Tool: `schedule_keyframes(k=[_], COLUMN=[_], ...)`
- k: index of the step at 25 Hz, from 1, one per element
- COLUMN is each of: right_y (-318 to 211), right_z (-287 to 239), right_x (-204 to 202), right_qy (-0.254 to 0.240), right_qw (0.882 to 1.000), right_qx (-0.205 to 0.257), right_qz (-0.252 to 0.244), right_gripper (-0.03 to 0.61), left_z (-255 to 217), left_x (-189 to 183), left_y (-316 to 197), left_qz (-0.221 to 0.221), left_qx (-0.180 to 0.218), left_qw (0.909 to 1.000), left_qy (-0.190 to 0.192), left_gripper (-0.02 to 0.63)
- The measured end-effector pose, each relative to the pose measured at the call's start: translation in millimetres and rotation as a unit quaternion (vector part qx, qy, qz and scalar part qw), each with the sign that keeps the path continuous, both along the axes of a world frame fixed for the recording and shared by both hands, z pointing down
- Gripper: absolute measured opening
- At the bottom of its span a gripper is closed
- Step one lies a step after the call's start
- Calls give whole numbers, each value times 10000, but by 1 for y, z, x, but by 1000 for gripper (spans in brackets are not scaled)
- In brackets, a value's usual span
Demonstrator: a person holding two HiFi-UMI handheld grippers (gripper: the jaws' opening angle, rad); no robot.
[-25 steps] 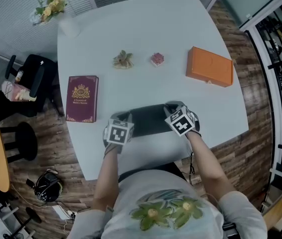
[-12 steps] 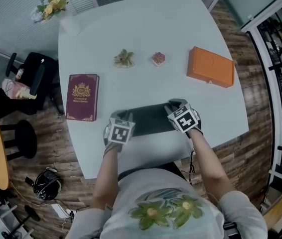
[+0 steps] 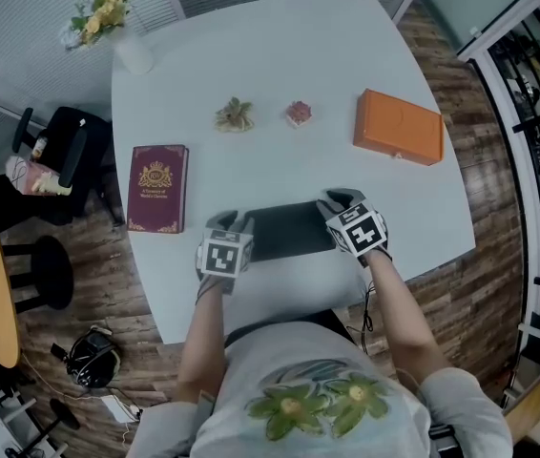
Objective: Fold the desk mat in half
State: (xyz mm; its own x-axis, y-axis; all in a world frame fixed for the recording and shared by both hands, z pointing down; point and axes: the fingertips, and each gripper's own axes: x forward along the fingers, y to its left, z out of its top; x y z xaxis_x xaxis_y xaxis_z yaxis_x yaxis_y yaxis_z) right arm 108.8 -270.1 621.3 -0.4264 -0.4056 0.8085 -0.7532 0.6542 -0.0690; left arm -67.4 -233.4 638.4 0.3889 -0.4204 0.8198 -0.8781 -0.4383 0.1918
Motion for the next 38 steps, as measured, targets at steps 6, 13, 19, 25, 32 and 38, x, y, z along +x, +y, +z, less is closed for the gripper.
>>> schedule_keyframes(k=[6, 13, 19, 25, 32, 38], right_y=[-1, 1, 10, 19, 31, 42], right_z=[-26, -65, -104, -129, -157, -173], right_x=[-1, -9, -17, -20, -31, -41], right_qy=[-234, -607, -890, -1124, -1301, -1340], right_qw=[9989, 9942, 9868, 9795, 9734, 9696], right_qx=[330, 795, 1249, 1515, 1749, 1955], right_qz=[227, 397, 523, 709, 710, 603], right_gripper=[107, 106, 84, 31, 17, 17], left_z=[-25, -65, -104, -145, -175, -176], left_x=[-3, -2, 10, 24, 46, 59], left_y=[-8, -18, -16, -14, -4, 11], left_qz=[-189, -438, -328, -261, -70, -15], left_qx=[350, 956, 1421, 2005, 2308, 2351], left_qw=[9992, 9940, 9881, 9773, 9697, 9680], left_qy=[71, 303, 484, 628, 802, 874], left_gripper=[115, 114, 93, 24, 5, 3])
